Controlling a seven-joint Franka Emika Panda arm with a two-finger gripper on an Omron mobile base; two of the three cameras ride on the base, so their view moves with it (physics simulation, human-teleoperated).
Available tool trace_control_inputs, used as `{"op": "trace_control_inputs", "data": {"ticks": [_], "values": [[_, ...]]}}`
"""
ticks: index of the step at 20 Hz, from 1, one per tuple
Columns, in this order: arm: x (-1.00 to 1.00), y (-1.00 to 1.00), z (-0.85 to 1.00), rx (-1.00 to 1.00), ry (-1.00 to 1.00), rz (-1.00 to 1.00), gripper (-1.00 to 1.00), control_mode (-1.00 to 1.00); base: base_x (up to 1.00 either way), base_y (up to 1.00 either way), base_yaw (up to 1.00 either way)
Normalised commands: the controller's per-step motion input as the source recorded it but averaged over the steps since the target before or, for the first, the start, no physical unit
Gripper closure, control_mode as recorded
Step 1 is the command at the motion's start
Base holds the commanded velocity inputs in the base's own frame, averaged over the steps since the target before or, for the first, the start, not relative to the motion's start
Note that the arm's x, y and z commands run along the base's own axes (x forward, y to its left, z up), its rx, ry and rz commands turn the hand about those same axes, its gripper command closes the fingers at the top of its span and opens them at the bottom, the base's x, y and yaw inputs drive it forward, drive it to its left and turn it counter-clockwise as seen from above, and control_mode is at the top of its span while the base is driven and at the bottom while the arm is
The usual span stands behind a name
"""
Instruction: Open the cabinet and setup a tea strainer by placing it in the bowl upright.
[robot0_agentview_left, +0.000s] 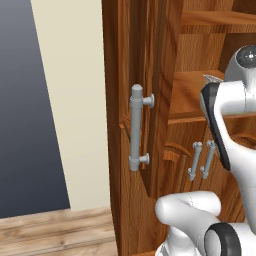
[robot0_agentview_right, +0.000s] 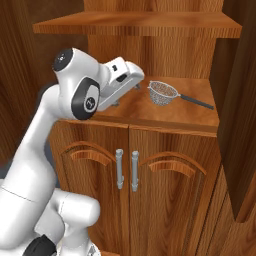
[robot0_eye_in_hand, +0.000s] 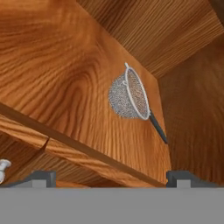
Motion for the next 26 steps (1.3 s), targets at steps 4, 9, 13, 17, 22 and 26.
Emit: {"op": "trace_control_inputs", "data": {"ticks": [4,9,13,17,22,26], "values": [[0.45,-0.05,-0.03,0.0,0.09,0.0,-1.0,-1.0,0.0,0.0,0.0],[0.41,-0.15,-0.18,0.0,0.05,0.0,-1.0,-1.0,0.0,0.0,0.0],[0.35,-0.23,-0.26,0.0,0.05,0.0,-1.0,-1.0,0.0,0.0,0.0],[0.26,-0.26,-0.28,0.0,0.01,0.0,-1.0,-1.0,0.0,0.0,0.0],[0.29,-0.04,-0.03,0.03,0.0,0.02,-1.0,-1.0,0.0,0.0,0.0],[0.27,0.0,0.0,0.02,0.0,0.05,-1.0,-1.0,0.0,0.0,0.0]]}}
